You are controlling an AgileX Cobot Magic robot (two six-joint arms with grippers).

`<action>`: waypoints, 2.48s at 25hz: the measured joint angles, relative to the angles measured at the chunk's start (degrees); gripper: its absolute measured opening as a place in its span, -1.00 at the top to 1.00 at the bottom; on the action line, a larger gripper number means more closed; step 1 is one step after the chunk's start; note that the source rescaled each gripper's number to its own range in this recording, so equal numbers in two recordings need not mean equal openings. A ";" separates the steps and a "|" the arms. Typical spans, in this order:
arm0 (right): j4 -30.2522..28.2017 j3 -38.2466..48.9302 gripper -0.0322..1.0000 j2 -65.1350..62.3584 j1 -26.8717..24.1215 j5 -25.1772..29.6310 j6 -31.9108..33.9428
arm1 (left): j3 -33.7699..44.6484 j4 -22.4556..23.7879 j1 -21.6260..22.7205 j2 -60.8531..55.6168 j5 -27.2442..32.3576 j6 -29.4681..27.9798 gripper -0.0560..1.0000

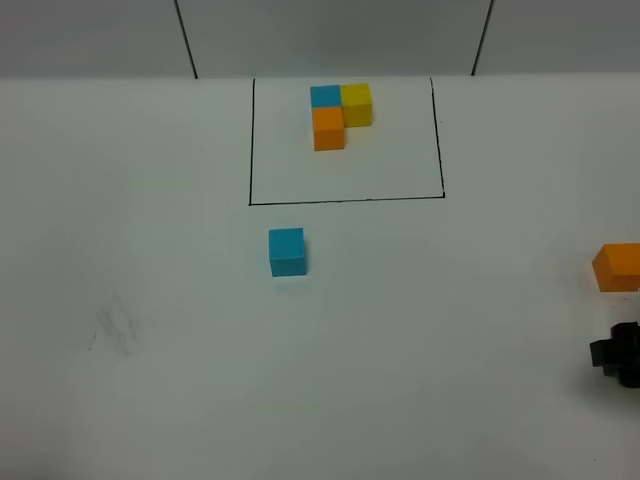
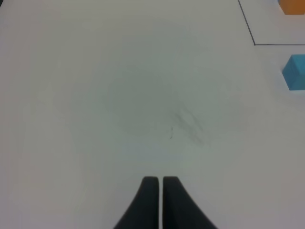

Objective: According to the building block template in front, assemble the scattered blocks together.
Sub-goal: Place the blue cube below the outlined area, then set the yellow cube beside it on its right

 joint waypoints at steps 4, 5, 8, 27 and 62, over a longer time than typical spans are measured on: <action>-1.39 0.00 -0.68 3.45 0.00 -3.72 0.76 | 0.00 0.00 0.00 0.00 0.00 0.00 0.89; -2.09 0.00 -0.68 4.14 0.00 -4.44 1.15 | 0.00 0.00 0.00 0.00 0.00 0.00 0.89; -4.52 0.00 -0.68 5.90 0.00 -6.60 3.11 | 0.00 0.00 0.00 0.00 0.00 0.00 0.89; -8.91 -0.10 -0.62 16.45 0.00 -12.97 6.28 | 0.00 0.00 0.00 0.00 0.02 -0.05 0.89; -9.10 -16.48 -0.17 -2.94 11.72 11.47 -1.32 | 0.00 0.00 0.00 0.00 0.02 -0.05 0.89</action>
